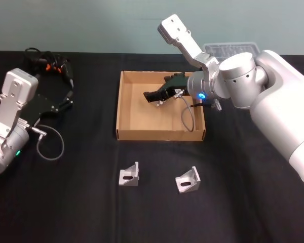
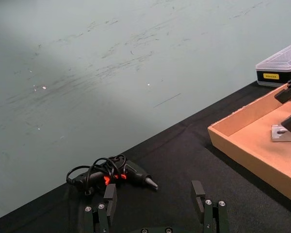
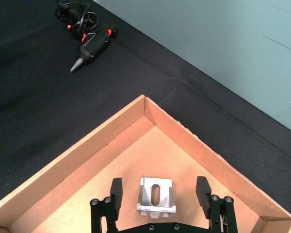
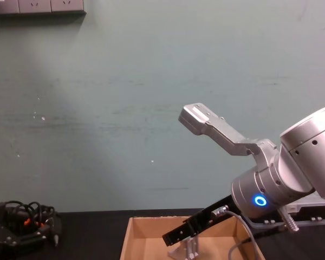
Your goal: Use one hand to pick up the angle iron from the table and place it into the box.
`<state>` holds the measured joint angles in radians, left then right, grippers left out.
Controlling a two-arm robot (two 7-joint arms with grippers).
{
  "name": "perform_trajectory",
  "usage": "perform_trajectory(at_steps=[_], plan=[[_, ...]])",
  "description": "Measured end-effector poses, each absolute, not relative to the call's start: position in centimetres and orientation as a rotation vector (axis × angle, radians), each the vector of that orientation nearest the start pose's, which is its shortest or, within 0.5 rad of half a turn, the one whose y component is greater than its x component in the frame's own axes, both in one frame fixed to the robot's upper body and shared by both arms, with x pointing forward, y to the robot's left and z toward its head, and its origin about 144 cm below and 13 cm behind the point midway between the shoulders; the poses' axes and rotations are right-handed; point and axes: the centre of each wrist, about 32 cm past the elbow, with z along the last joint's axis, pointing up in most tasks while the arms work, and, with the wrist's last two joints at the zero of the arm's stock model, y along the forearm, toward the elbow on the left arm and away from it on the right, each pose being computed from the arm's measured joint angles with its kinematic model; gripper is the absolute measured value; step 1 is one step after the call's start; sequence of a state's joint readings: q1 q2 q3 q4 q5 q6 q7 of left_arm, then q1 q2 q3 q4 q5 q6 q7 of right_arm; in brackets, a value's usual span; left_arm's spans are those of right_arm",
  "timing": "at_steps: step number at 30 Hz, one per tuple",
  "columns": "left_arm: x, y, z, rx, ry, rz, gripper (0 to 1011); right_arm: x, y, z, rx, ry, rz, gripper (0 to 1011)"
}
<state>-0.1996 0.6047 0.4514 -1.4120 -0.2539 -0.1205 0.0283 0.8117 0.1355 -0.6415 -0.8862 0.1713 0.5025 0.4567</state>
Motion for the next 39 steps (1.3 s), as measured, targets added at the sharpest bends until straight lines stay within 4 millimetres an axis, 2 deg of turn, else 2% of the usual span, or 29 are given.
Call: perform_trajectory(at_steps=[2, 13, 20, 26, 30, 39], plan=[[48.9, 31.0, 114.0, 0.304, -0.285, 1.248, 1000, 64.2, -14.8, 122.9, -0.632, 0.143, -0.792, 1002], [48.9, 31.0, 114.0, 0.305, -0.285, 1.248, 1000, 64.1, -14.8, 122.9, -0.626, 0.140, -0.793, 1000], [48.9, 31.0, 114.0, 0.304, -0.285, 1.248, 1000, 62.2, -16.8, 123.1, -0.501, 0.095, -0.794, 1000], [48.9, 31.0, 114.0, 0.304, -0.285, 1.248, 1000, 59.9, -19.9, 123.6, -0.366, 0.069, -0.771, 1000], [48.9, 31.0, 114.0, 0.304, -0.285, 1.248, 1000, 58.2, -22.7, 123.7, -0.284, 0.055, -0.736, 1000], [48.9, 31.0, 114.0, 0.304, -0.285, 1.248, 1000, 54.5, -30.3, 122.4, -0.197, 0.015, -0.615, 1000]])
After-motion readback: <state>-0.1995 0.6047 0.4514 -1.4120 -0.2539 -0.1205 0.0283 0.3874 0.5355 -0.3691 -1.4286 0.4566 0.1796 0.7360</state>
